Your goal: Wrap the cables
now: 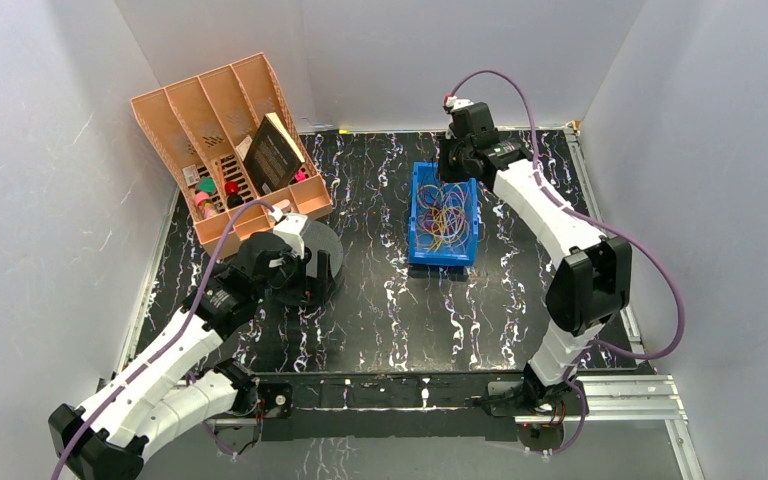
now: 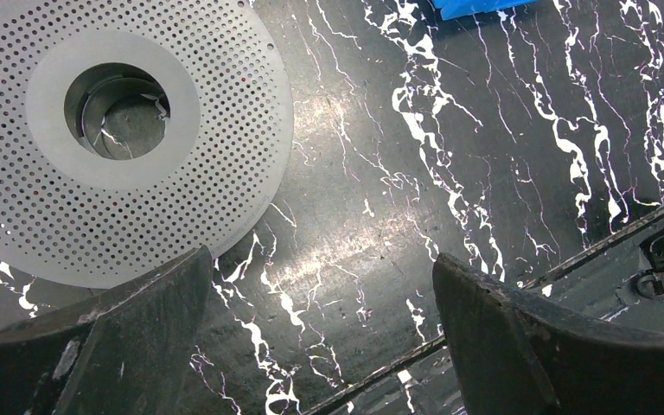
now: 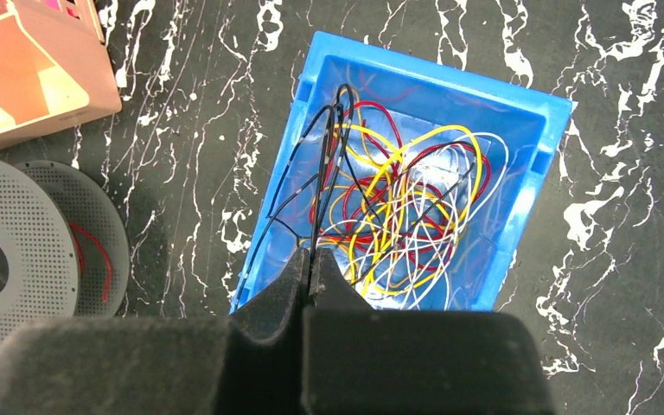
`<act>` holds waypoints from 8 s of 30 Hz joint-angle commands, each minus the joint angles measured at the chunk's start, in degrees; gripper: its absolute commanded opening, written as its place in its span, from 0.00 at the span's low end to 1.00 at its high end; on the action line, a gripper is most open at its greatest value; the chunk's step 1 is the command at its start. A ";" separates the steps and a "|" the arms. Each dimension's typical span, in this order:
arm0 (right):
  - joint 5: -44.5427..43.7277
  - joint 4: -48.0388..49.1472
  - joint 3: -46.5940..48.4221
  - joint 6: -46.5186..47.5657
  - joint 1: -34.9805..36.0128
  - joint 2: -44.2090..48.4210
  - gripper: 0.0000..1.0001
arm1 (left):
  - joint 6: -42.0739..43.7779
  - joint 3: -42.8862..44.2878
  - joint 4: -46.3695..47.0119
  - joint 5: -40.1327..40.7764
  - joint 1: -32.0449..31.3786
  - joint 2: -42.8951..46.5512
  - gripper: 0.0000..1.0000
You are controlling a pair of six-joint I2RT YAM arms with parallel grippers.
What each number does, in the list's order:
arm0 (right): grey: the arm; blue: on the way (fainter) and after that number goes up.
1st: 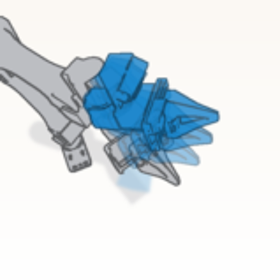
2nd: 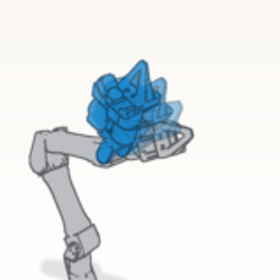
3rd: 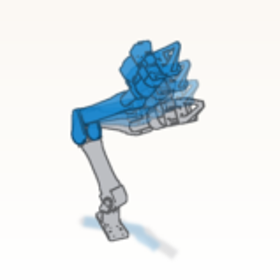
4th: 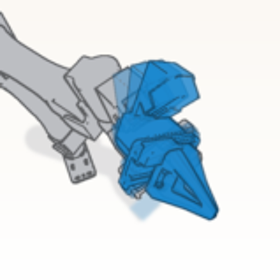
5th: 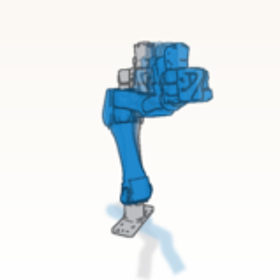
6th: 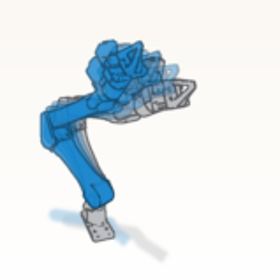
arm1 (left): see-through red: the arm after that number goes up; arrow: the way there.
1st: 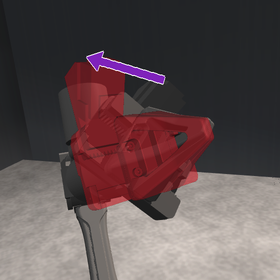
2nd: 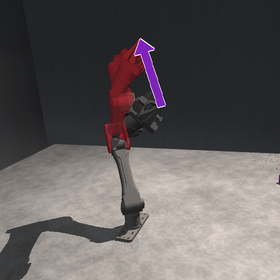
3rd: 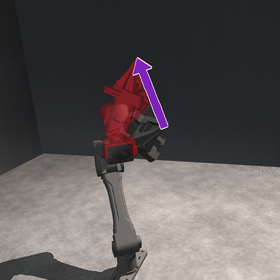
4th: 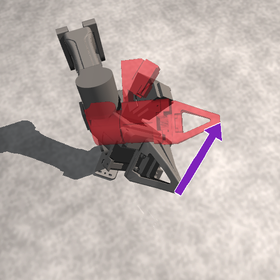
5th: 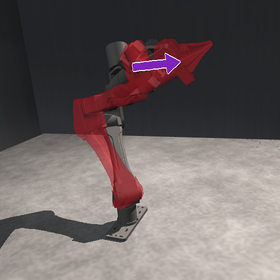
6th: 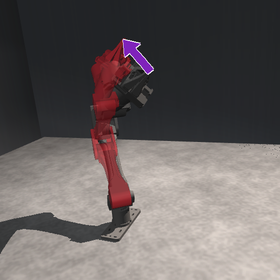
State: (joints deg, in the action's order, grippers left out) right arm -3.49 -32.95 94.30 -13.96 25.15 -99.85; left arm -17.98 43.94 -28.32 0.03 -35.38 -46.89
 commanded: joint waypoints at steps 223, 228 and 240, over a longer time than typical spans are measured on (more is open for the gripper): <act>-26.13 4.39 -52.48 -35.11 8.96 37.51 0.98 | 5.35 66.53 -18.20 -22.46 -0.01 -4.38 0.00; -20.26 7.16 -51.09 -29.07 8.96 41.55 0.98 | 5.23 64.51 -18.72 -24.31 0.04 -5.61 0.00; 0.27 11.70 -46.26 -15.71 8.95 52.69 0.89 | 3.30 56.17 -13.07 -32.29 0.04 -10.27 0.00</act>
State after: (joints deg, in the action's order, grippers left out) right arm -11.81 -25.26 43.62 -35.55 34.24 -50.13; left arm -13.26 101.97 -44.91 -27.38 -35.38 -55.20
